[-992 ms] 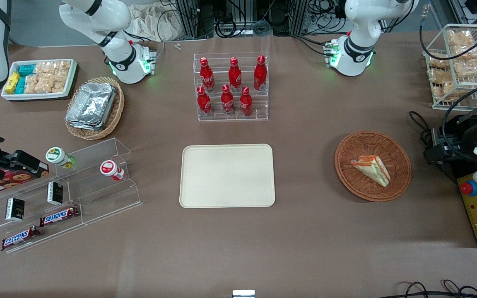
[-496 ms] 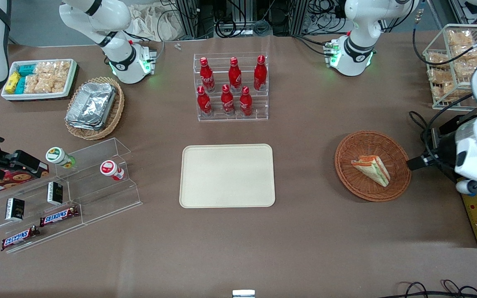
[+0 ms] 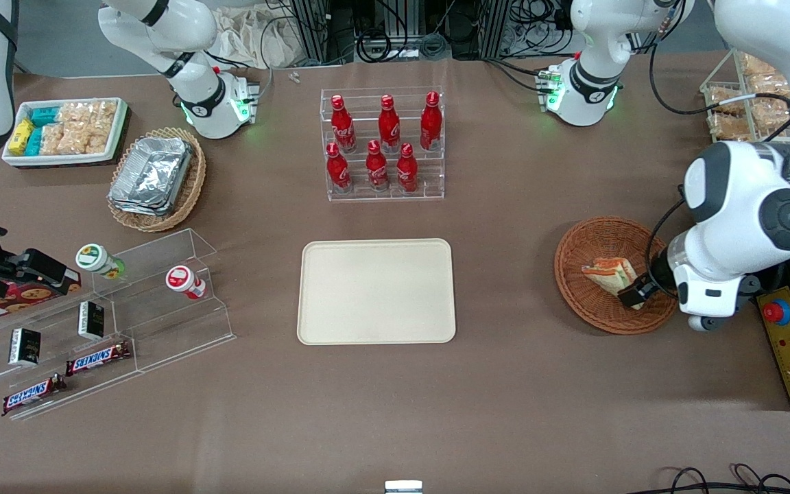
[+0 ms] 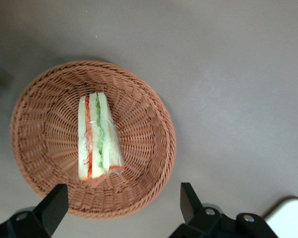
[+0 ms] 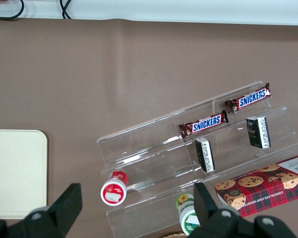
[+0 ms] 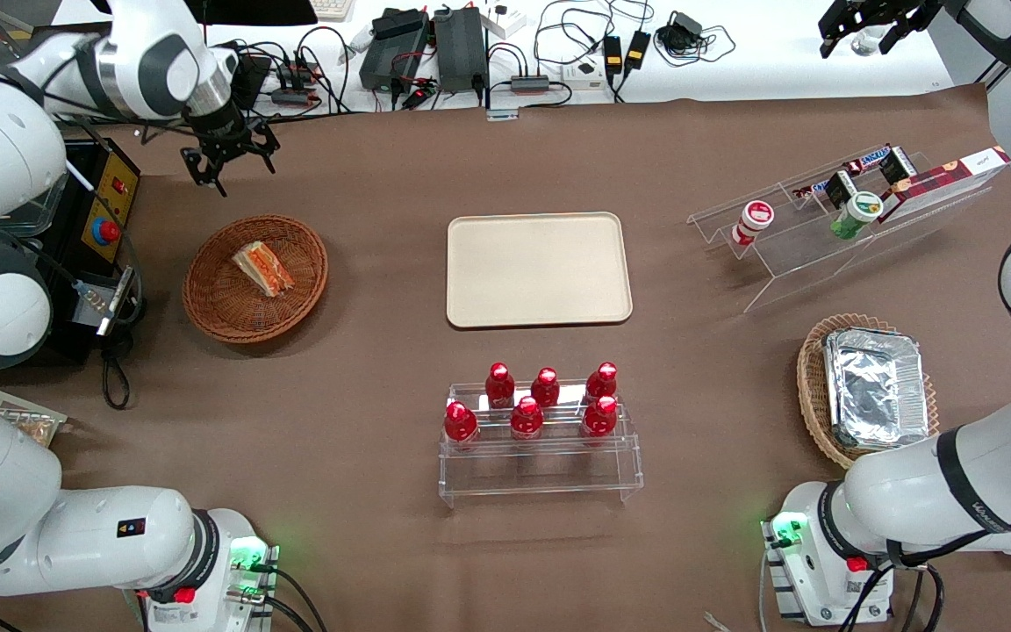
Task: Place sandwich from basket to tray
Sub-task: 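Lower the open left gripper around the wrapped sandwich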
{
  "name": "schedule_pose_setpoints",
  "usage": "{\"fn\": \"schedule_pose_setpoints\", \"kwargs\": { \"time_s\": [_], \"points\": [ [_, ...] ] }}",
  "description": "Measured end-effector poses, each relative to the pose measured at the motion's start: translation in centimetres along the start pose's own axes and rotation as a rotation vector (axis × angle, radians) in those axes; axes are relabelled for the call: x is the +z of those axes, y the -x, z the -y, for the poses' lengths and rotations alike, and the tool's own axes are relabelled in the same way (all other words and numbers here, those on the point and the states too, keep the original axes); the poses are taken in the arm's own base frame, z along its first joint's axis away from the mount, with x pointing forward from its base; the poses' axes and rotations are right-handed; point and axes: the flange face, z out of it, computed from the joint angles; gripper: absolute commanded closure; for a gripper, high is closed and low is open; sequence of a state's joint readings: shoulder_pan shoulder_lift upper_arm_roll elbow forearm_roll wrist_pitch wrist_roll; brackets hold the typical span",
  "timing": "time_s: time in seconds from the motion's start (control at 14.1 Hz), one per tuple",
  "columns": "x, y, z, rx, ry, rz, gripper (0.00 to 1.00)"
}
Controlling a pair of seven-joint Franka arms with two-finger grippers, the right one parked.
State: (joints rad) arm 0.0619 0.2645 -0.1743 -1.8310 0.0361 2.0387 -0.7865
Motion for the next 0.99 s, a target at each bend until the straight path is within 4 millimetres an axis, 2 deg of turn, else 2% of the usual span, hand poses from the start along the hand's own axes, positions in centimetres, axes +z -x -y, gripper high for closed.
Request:
{"fn": "schedule_pose_setpoints", "kwargs": {
  "time_s": [0.14, 0.35, 0.78, 0.99],
  "points": [
    [2.6, 0.6, 1.1, -0.008, -0.002, -0.002, 0.00],
    [5.2, 1.9, 2.6, -0.020, -0.017, -0.008, 0.00],
    [8.6, 3.1, 3.9, -0.040, -0.013, -0.054, 0.00],
    [9.7, 2.9, 4.4, -0.068, -0.008, -0.055, 0.00]
  ]
}}
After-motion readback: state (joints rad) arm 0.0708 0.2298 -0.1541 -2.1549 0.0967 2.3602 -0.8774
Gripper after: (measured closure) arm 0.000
